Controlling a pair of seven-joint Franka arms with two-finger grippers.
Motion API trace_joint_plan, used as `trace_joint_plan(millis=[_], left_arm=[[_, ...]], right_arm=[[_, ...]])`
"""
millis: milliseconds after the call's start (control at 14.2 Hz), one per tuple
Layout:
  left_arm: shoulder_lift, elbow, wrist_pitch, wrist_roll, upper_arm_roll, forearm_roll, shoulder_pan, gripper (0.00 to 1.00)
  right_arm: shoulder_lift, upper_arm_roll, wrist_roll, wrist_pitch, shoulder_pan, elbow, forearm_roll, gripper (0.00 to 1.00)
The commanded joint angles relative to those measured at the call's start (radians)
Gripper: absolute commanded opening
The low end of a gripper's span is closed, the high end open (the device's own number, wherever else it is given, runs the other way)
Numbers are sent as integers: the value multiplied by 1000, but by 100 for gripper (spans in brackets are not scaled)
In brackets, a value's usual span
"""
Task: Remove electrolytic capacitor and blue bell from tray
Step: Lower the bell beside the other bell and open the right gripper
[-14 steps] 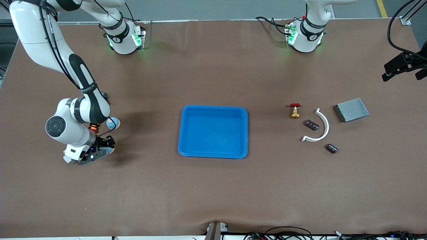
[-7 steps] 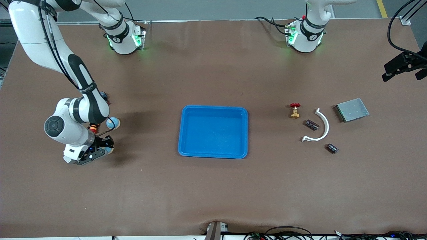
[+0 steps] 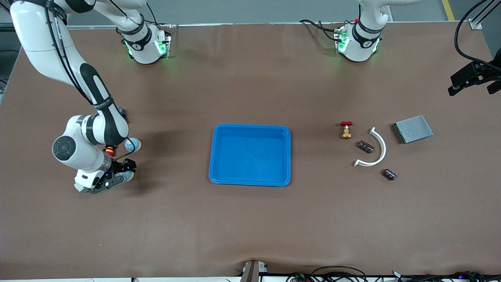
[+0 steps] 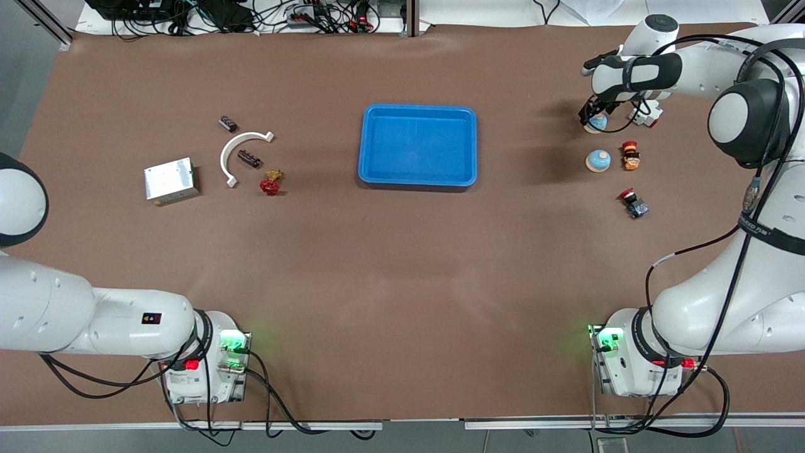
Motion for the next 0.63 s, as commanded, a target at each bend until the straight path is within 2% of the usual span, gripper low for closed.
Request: trace_joint_plan(millis=[0, 211, 421, 561], left_arm=[[-10, -7, 6, 8, 2, -18, 3, 100], [-12, -7, 4, 8, 2, -18, 3, 100], [-13, -7, 4, 8, 2, -18, 3, 100], [-13, -7, 4, 9, 2, -18, 3, 100]], right_arm=[[-59, 18, -6, -9, -18, -34, 12, 100], [-118, 18, -5, -97, -18, -23, 24, 100], [-188, 14, -5, -227, -20, -8, 119, 100], [-210, 9, 44, -315, -20, 29, 121, 100]])
